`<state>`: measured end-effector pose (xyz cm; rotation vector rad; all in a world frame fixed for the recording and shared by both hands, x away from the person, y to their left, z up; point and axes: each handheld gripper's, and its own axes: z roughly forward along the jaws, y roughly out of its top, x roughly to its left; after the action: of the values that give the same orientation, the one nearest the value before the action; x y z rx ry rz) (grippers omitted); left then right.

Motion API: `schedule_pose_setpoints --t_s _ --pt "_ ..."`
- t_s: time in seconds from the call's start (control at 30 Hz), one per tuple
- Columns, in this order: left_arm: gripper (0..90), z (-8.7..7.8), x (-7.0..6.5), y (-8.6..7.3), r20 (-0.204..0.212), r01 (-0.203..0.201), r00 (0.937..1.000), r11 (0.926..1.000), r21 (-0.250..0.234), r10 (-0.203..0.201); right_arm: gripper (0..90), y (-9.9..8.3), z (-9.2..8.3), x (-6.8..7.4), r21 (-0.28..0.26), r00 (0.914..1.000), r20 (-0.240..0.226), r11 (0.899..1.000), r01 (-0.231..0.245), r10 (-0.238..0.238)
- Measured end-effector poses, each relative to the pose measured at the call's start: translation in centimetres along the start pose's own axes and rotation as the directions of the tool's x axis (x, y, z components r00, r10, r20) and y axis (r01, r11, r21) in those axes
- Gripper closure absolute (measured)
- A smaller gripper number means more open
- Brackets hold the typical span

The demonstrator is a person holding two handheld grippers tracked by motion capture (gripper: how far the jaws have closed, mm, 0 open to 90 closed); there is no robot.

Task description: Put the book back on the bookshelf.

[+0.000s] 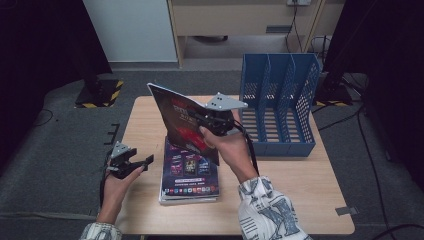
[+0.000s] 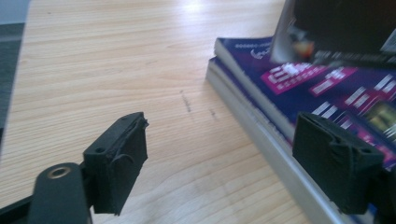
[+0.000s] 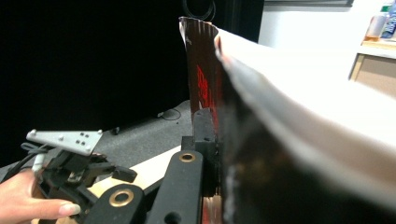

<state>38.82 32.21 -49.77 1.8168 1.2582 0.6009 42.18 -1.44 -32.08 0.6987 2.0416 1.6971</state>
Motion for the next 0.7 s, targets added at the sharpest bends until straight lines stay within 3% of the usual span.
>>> schedule_pose_setpoints --t_s 0.07,0.1,0.17,0.3,0.47,0.7 --pt "16.1 0.1 0.1 -0.1 -0.052 -0.015 0.9985 0.9994 0.031 0.017 86.6 0.3 0.0 -0.1 0.0 1.0 0.007 1.0 -0.001 0.0" --pt "15.5 0.1 0.2 -0.2 -0.055 -0.016 0.9983 0.9991 0.04 0.018 86.6 0.4 0.0 -0.2 -0.001 1.0 0.008 1.0 -0.001 0.001" --pt "13.9 0.3 0.3 -0.4 -0.049 -0.001 0.9988 0.9985 0.055 0.004 86.6 0.9 0.1 -0.2 0.003 0.9999 0.017 1.0 0.001 -0.001" --pt "13.7 0.5 0.2 -0.6 -0.051 -0.013 0.9986 0.9968 0.079 0.017 86.5 1.1 0.2 -0.2 0.007 0.9997 0.025 1.0 -0.002 0.002" --pt "11.8 0.6 -0.1 -0.4 -0.033 -0.026 0.9991 0.9985 0.049 0.028 86.5 1.6 0.1 -0.3 0.01 0.9991 0.042 1.0 -0.005 0.005" --pt "10.5 0.7 0.2 -0.8 -0.046 -0.028 0.9985 0.9978 0.06 0.031 86.6 2.9 -0.2 -0.7 0.009 0.9976 0.068 1.0 -0.014 0.013"
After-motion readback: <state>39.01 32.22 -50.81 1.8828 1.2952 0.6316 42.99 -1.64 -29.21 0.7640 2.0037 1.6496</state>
